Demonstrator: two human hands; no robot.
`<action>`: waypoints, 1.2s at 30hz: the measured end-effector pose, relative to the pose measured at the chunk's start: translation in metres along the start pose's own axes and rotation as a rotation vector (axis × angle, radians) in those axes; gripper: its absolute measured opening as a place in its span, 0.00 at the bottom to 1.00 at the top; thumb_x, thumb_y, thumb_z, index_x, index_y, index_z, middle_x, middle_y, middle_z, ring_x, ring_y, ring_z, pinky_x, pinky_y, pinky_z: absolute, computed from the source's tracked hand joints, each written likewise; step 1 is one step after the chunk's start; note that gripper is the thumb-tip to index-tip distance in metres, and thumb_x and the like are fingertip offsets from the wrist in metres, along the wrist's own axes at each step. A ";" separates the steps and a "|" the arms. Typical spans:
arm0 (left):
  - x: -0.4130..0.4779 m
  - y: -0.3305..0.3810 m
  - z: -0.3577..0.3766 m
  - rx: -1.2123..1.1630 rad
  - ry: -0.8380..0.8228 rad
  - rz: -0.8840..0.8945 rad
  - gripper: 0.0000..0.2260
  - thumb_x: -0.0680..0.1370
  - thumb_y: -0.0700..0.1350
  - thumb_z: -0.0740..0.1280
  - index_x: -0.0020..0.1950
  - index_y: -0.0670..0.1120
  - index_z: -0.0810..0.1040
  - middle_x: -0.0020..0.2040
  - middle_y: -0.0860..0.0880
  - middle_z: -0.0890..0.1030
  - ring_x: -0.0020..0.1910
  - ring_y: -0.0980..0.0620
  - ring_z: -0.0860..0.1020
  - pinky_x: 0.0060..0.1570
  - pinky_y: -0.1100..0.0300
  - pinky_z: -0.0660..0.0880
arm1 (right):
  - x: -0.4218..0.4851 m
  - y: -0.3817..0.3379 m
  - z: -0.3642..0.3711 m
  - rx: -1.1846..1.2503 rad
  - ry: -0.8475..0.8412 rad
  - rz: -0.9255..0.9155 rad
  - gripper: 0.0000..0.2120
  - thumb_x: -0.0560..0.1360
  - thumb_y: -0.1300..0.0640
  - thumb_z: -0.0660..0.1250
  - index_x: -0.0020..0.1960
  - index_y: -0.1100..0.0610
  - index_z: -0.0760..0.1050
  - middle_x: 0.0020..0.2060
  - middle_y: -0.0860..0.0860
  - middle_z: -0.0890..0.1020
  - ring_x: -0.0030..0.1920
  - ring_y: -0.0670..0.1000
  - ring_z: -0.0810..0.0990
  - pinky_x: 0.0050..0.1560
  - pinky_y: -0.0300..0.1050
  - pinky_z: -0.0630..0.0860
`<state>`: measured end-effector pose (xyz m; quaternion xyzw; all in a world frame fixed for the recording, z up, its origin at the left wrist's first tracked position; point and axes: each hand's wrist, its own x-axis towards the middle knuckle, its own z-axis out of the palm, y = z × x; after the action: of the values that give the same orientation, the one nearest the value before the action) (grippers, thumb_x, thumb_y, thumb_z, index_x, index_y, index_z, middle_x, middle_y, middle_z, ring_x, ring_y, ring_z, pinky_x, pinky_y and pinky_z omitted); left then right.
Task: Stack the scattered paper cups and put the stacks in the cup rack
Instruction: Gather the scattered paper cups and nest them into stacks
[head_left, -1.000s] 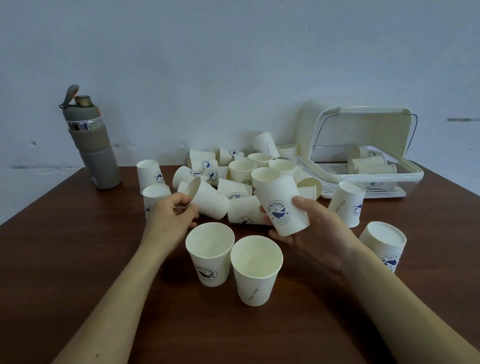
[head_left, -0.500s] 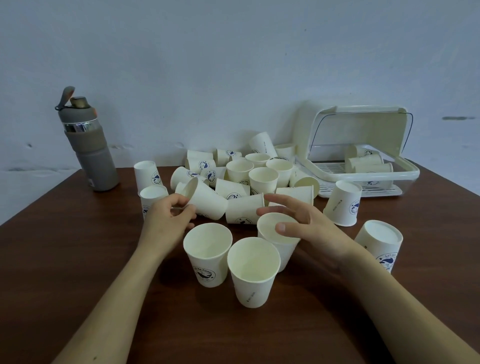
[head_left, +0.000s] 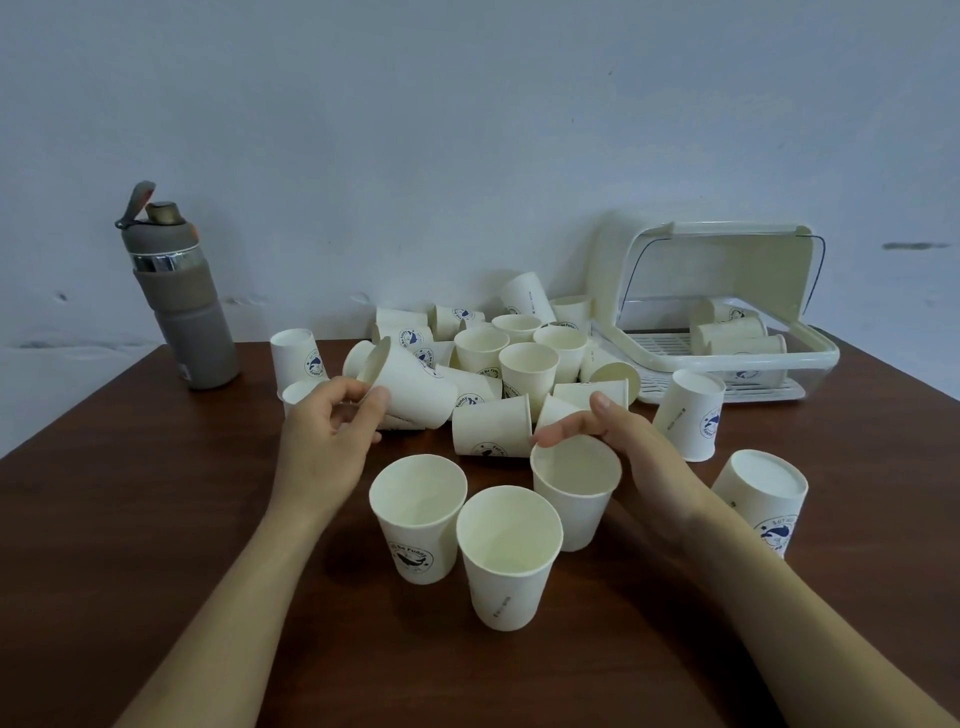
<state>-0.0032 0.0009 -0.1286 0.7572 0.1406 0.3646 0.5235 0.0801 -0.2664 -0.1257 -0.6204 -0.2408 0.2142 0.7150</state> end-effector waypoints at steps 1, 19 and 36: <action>0.000 0.000 0.000 0.006 -0.001 0.011 0.05 0.80 0.44 0.69 0.45 0.45 0.79 0.45 0.38 0.83 0.38 0.50 0.81 0.33 0.72 0.75 | 0.000 0.000 0.000 -0.004 -0.015 -0.002 0.31 0.76 0.37 0.59 0.51 0.65 0.82 0.51 0.63 0.85 0.50 0.58 0.84 0.54 0.50 0.77; 0.000 -0.004 -0.003 0.028 -0.148 -0.092 0.16 0.68 0.56 0.74 0.39 0.44 0.80 0.38 0.45 0.81 0.37 0.53 0.76 0.45 0.51 0.74 | 0.021 0.011 -0.026 -0.768 0.416 -0.033 0.23 0.78 0.56 0.70 0.72 0.56 0.74 0.67 0.50 0.78 0.67 0.50 0.75 0.68 0.49 0.72; -0.008 0.007 0.001 -0.269 -0.476 -0.245 0.14 0.74 0.56 0.71 0.54 0.49 0.86 0.56 0.53 0.86 0.61 0.54 0.81 0.59 0.57 0.75 | 0.022 0.014 -0.030 -0.873 0.330 0.109 0.37 0.73 0.54 0.75 0.77 0.57 0.64 0.72 0.56 0.74 0.70 0.56 0.73 0.68 0.50 0.71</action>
<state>-0.0094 -0.0074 -0.1262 0.7226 0.0545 0.1264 0.6774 0.1160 -0.2752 -0.1411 -0.9007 -0.1586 0.0284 0.4035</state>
